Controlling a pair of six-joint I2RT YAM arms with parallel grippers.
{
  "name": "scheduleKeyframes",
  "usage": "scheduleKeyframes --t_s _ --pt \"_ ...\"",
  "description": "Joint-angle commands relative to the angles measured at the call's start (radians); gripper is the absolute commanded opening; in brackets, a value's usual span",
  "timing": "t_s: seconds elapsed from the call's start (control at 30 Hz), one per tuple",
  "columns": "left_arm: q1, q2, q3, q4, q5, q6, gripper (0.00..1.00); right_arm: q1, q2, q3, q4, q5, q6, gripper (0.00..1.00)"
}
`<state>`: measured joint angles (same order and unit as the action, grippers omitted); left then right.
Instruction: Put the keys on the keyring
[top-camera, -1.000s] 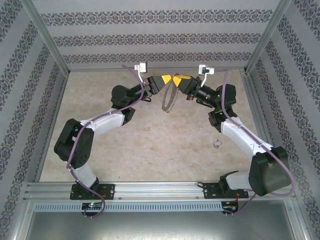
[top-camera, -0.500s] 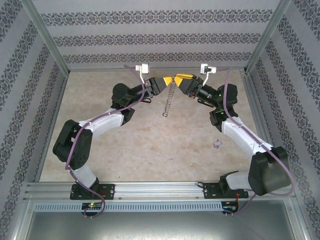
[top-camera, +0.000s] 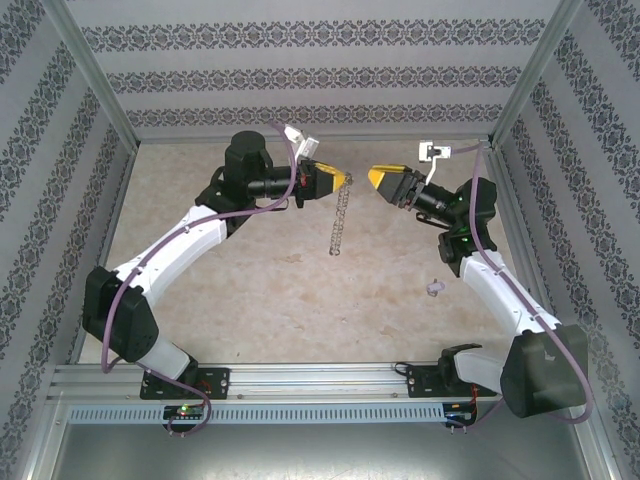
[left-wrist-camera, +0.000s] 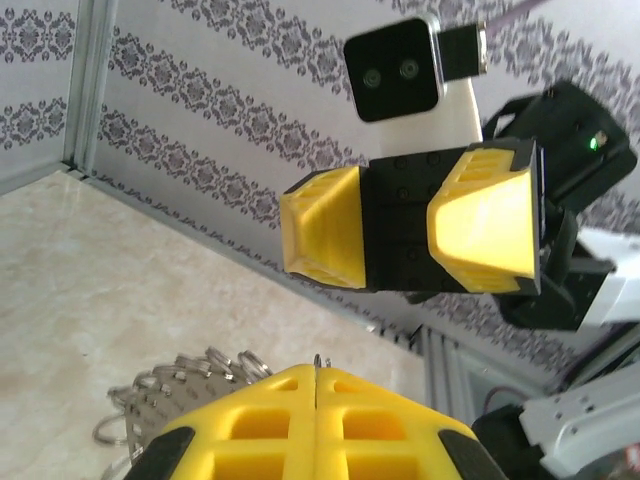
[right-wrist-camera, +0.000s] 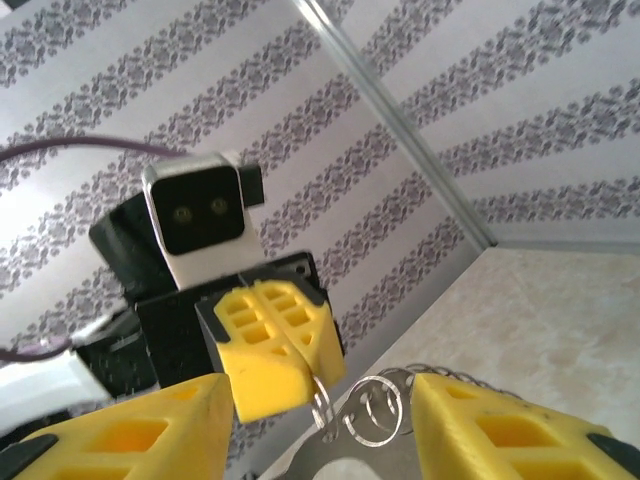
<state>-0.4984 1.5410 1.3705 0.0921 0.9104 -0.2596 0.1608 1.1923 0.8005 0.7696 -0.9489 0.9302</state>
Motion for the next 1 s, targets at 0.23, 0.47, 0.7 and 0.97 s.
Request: scheduleKeyframes --t_s 0.23,0.47,0.7,0.97 --pt "-0.005 0.011 0.138 -0.375 0.071 0.312 0.00 0.051 -0.001 -0.027 -0.021 -0.129 -0.014 0.49" --pt "-0.006 0.018 0.140 -0.367 0.091 0.295 0.00 0.088 0.045 -0.020 -0.012 -0.107 -0.034 0.47" --pt "-0.005 0.017 0.122 -0.323 0.104 0.265 0.00 0.117 0.083 -0.019 -0.008 -0.100 -0.048 0.44" --pt "-0.005 0.014 0.124 -0.316 0.107 0.260 0.00 0.130 0.096 -0.023 -0.003 -0.096 -0.054 0.34"
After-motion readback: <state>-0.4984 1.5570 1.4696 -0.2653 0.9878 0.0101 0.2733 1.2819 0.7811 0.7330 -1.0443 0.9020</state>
